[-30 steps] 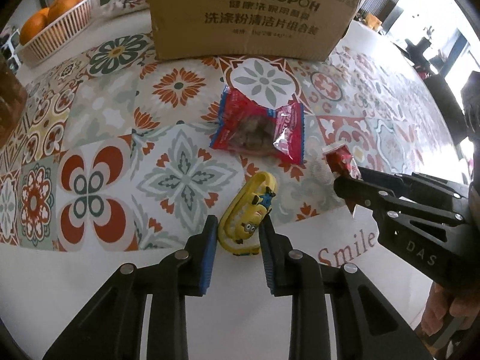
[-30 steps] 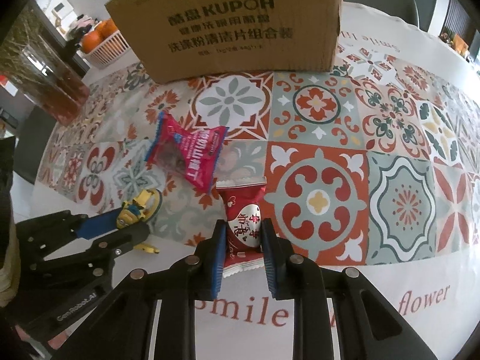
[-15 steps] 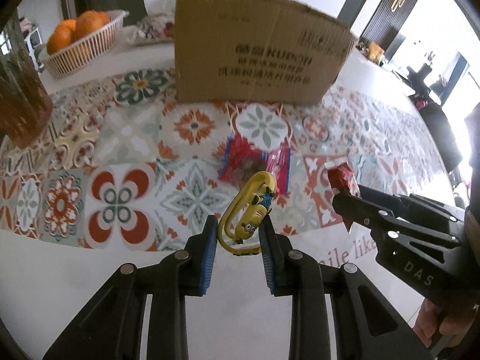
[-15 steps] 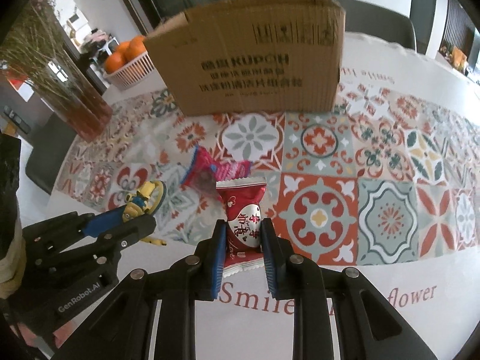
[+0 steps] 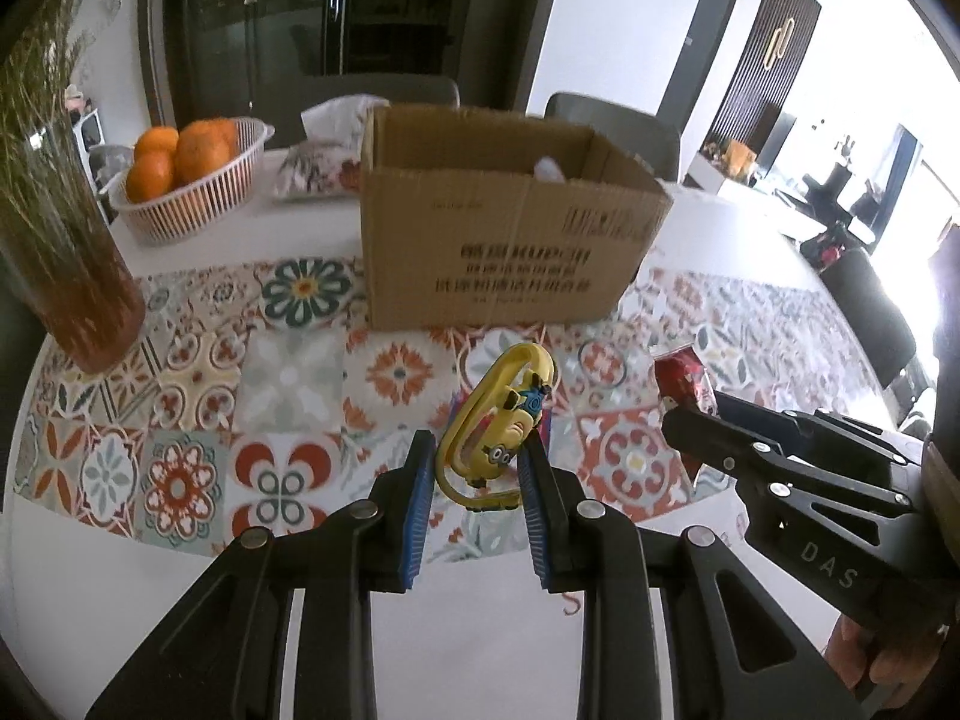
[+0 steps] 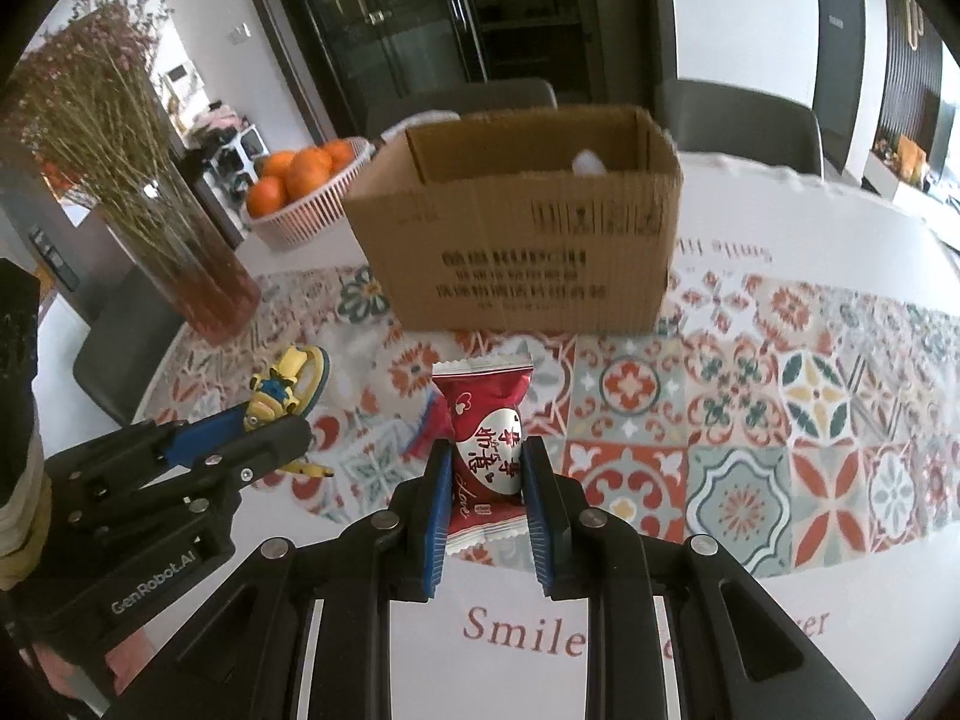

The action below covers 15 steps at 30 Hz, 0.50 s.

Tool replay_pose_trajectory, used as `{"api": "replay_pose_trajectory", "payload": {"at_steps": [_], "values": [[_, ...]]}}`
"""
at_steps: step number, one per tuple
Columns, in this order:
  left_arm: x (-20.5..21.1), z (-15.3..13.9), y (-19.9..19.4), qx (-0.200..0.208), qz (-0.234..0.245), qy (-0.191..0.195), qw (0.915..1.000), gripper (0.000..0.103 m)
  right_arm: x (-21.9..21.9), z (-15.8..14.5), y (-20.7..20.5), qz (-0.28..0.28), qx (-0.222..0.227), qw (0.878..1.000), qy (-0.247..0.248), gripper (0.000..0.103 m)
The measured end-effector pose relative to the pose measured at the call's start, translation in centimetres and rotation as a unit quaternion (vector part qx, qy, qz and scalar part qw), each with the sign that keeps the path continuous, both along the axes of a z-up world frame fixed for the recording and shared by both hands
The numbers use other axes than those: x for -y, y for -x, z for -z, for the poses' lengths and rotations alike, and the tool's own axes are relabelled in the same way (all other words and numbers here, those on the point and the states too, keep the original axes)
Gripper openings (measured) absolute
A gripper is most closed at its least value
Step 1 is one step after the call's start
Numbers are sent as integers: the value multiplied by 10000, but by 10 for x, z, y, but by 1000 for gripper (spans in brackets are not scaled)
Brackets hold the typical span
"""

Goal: Organize soft objects
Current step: 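Lift the keychain and candy packet and carry them over the box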

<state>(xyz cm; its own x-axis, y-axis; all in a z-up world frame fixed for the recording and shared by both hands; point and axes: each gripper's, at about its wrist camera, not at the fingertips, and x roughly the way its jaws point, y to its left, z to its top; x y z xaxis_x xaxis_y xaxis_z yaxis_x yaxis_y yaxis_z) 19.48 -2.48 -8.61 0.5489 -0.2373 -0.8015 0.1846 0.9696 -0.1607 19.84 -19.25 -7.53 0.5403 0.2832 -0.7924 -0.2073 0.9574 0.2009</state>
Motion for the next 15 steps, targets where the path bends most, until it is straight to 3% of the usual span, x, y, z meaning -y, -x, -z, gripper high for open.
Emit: {"api": "replay_pose_trajectory", "payload": {"at_steps": [15], "values": [[4, -48, -18, 607, -11, 82, 9981, 28, 4, -46, -17, 54, 633, 9978, -185, 25]]}}
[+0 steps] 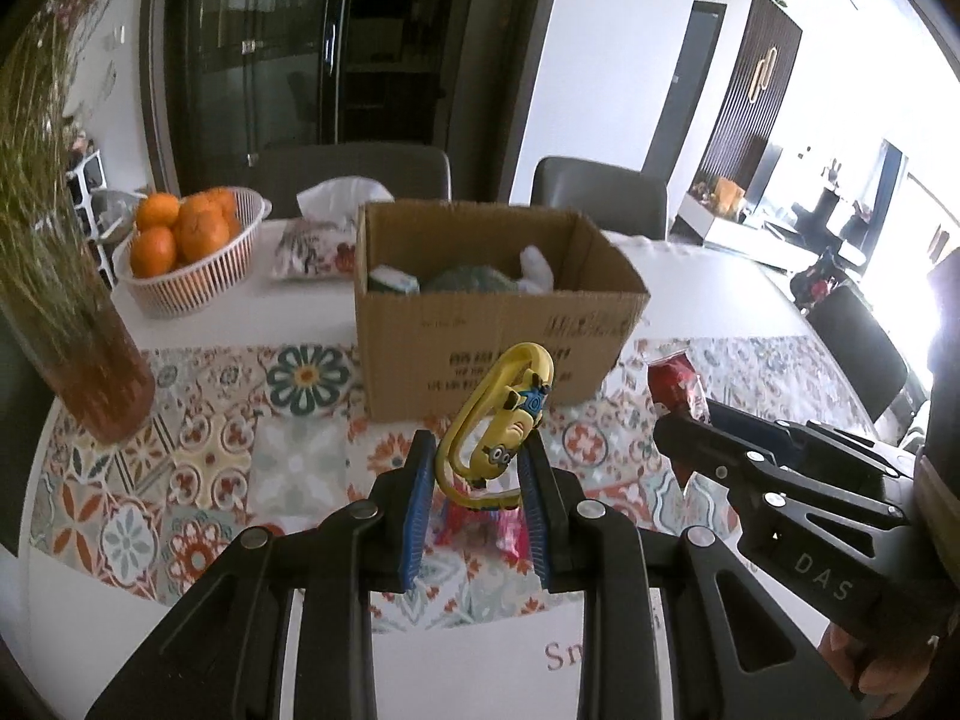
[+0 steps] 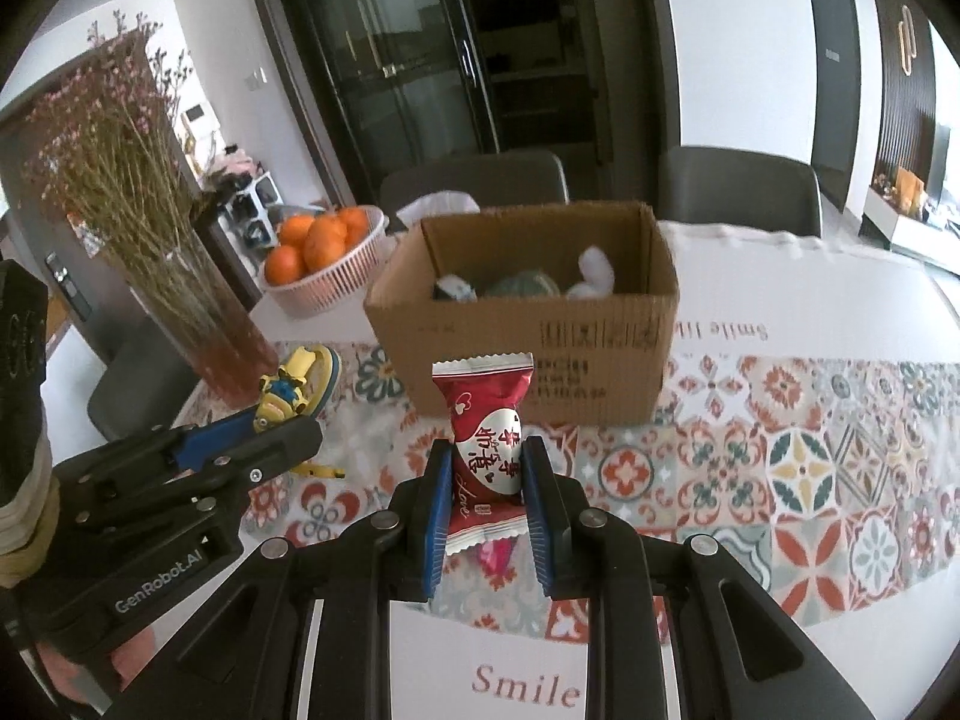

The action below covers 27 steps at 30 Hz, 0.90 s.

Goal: Organize soft objects
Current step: 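Lift the keychain and candy packet and carry them over the box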

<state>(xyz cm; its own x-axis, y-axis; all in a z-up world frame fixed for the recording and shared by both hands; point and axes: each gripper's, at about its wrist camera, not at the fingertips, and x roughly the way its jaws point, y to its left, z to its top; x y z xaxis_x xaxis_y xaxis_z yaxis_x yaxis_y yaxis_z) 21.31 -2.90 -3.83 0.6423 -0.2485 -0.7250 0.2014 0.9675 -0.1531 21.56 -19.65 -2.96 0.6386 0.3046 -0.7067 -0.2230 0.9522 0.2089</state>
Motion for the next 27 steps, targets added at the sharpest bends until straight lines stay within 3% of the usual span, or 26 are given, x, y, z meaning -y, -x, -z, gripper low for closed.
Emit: {"api": "replay_pose_trajectory", "payload": {"at_steps": [14, 27], "values": [[9, -42, -36, 522, -18, -120, 9986, 28, 6, -36, -36, 86, 428, 9989, -168, 25], [13, -55, -87, 606, -68, -128, 9981, 28, 9, -49, -84, 73, 554, 9983, -151, 25]]}}
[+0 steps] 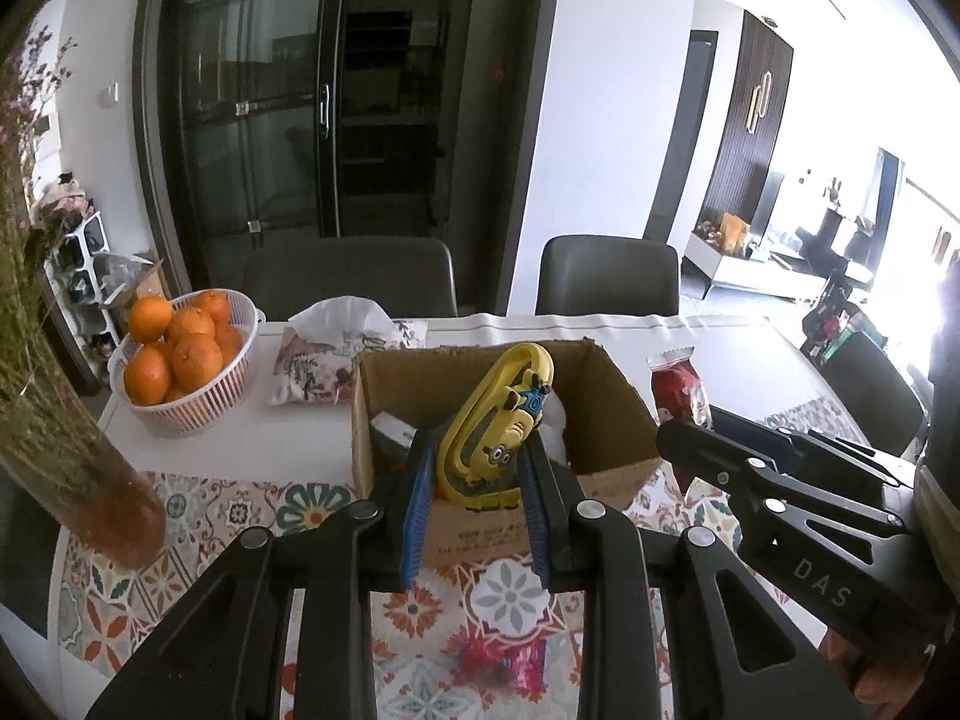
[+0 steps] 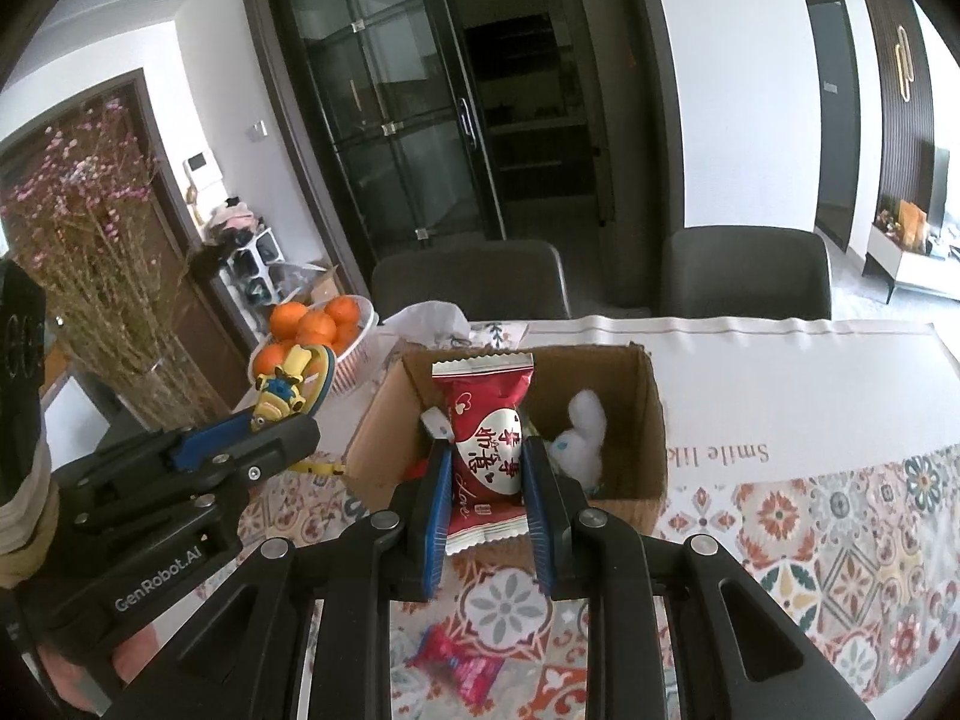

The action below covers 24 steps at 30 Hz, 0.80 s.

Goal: Organize soft objects
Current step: 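Lift the keychain and candy packet and carry them over the box, then open both tools to drop the keychain and candy packet into the box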

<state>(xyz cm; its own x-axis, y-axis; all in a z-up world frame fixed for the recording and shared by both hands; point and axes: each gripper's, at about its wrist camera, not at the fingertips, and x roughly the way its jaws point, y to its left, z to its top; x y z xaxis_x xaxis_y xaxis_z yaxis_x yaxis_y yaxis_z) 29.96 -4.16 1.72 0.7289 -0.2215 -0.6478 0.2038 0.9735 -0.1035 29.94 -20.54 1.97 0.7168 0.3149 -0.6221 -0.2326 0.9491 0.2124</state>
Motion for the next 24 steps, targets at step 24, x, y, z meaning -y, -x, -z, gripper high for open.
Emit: {"api": "replay_pose_trajectory", "payload": {"at_steps": [24], "values": [[10, 54, -102, -860, -124, -475, 9951, 35, 8, 59, -108, 21, -1025, 9945, 213, 27]]}}
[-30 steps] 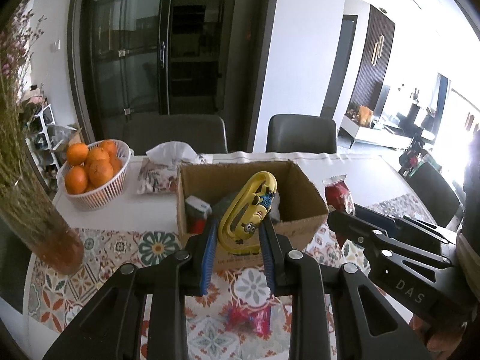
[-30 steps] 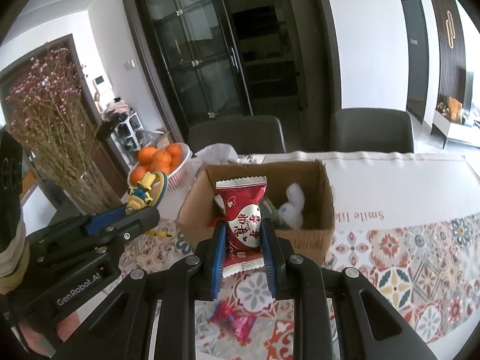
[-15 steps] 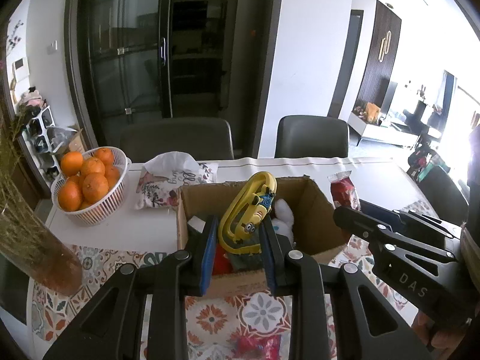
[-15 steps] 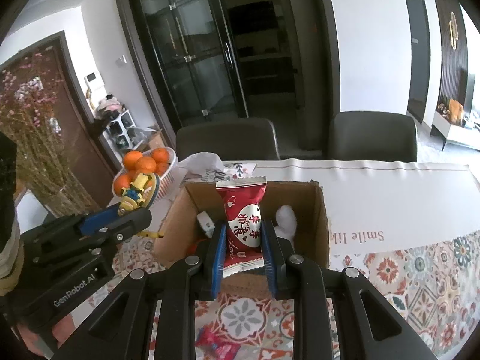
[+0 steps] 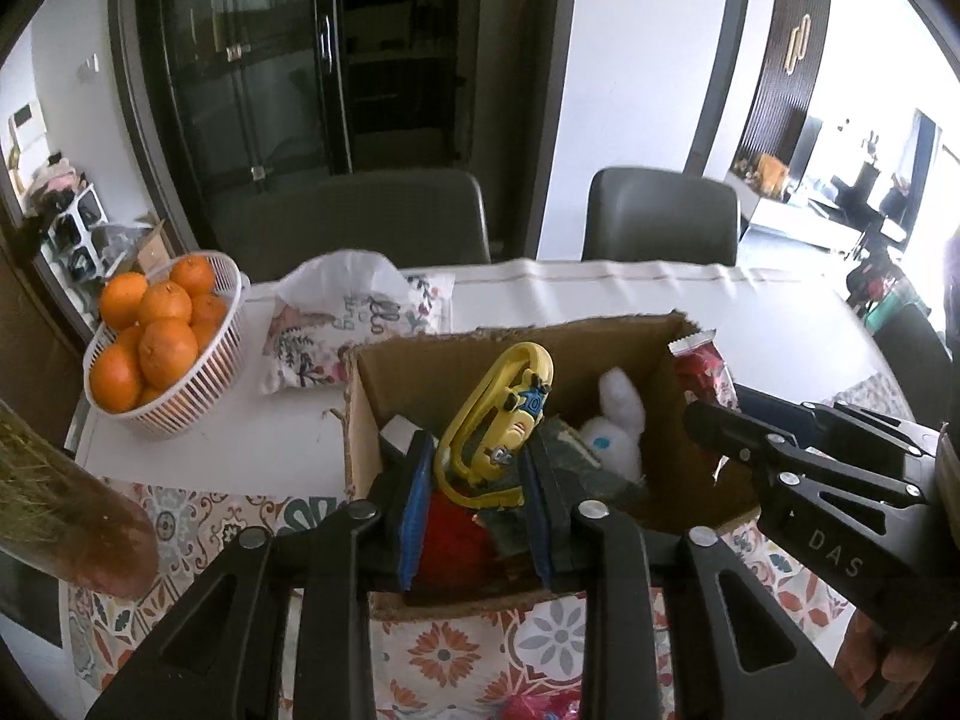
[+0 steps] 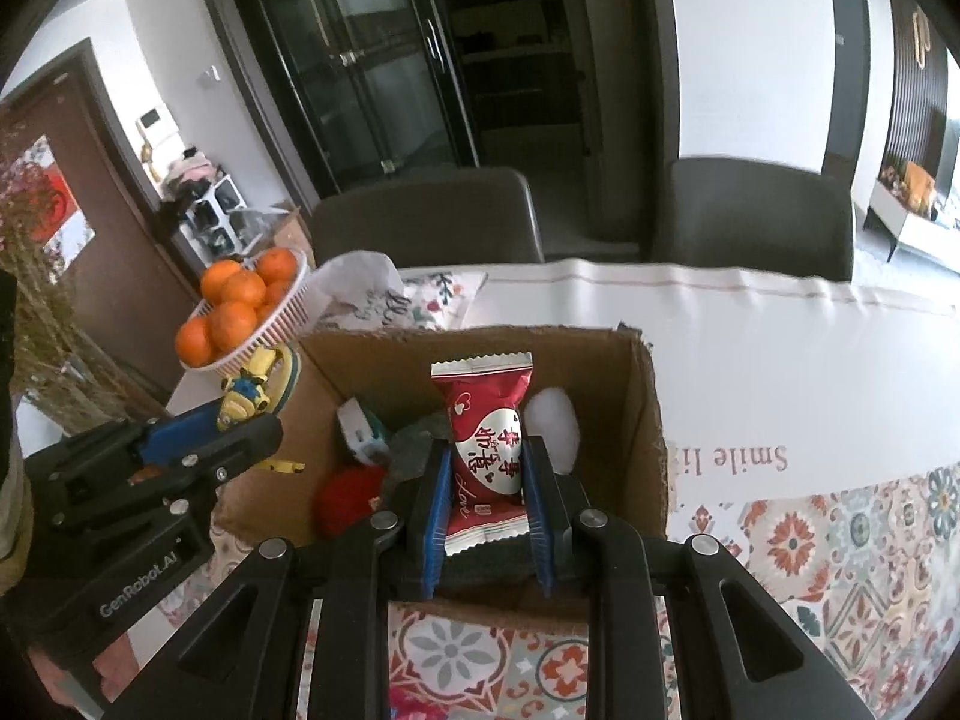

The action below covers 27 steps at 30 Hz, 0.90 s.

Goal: Organize soft objects
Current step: 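Open both tools to drop the keychain and candy packet into the box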

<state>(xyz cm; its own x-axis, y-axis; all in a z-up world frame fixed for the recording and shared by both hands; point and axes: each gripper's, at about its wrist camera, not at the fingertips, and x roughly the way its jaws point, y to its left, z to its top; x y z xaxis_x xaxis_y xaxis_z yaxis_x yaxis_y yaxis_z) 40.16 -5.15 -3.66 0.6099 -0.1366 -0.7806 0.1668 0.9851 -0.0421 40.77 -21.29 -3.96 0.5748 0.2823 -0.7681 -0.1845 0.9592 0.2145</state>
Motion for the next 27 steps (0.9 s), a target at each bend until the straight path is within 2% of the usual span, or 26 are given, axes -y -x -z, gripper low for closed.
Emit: {"api": "replay_pose_trajectory", "payload": {"at_steps": [2, 3, 4, 5, 10, 13, 27], "values": [[0, 7, -7, -185, 5, 26, 9998, 37, 0, 5, -3, 0, -49, 10000, 24, 30], [0, 11, -10, -247, 10, 32, 9997, 41, 0, 7, -5, 27, -83, 9999, 51, 33], [1, 13, -11, -283, 5, 32, 9996, 45, 0, 9, -6, 29, -113, 9999, 40, 43], [0, 15, -12, -341, 4, 34, 9994, 51, 0, 10, -6, 60, -115, 9999, 52, 48], [-1, 15, -8, -287, -70, -102, 9995, 61, 2, 8, -1, 156, -91, 9998, 70, 50], [-2, 10, -2, -204, -113, -181, 9996, 68, 4, 4, 5, 252, -47, 9996, 71, 55], [-22, -15, 56, 259, -476, -644, 9964, 80, -14, -17, 57, 241, 316, 9989, 251, 70]]}}
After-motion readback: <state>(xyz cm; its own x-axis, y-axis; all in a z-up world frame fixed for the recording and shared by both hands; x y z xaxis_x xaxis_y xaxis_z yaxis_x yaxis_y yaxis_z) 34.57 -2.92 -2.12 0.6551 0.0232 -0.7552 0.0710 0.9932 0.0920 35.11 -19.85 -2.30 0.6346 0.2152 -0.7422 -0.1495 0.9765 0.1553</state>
